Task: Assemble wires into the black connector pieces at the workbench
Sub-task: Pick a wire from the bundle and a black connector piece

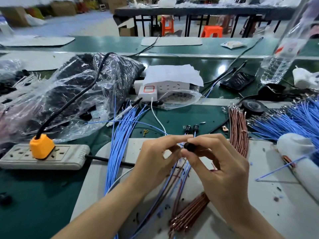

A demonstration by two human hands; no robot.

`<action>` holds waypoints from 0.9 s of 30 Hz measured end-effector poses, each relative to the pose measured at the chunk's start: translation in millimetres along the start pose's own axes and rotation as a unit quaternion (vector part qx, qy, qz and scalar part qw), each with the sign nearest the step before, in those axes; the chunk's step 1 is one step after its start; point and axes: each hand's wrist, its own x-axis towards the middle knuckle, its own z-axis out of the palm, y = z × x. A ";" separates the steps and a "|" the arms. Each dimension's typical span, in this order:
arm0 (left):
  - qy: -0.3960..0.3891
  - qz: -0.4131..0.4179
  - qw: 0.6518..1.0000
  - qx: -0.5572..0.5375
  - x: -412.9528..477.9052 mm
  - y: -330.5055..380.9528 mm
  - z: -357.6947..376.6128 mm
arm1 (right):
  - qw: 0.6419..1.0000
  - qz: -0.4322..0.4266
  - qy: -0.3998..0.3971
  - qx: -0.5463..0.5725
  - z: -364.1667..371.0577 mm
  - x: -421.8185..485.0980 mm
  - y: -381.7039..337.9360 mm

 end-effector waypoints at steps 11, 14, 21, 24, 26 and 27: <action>0.027 -0.002 0.998 -0.052 -0.9 5.0 -0.7 | 0.999 0.028 -0.001 0.018 -0.1 -0.8 4.3; 0.028 -0.011 0.997 -0.066 -1.7 4.2 -0.7 | 0.998 0.050 -0.004 0.039 -0.2 -0.7 4.9; 0.023 -0.027 0.995 -0.095 -1.3 2.5 -1.0 | 0.993 0.085 -0.013 0.076 0.9 -0.4 8.1; 0.024 -0.033 0.993 -0.108 -1.0 1.8 -0.8 | 0.993 0.087 -0.021 0.080 0.5 -0.4 9.5; 0.017 -0.040 0.991 -0.123 -0.9 1.9 -0.6 | 0.994 0.080 -0.019 0.076 0.2 -0.5 10.2; 0.014 -0.044 0.990 -0.133 -0.8 2.1 -0.5 | 0.994 0.077 -0.017 0.072 0.1 -0.7 10.4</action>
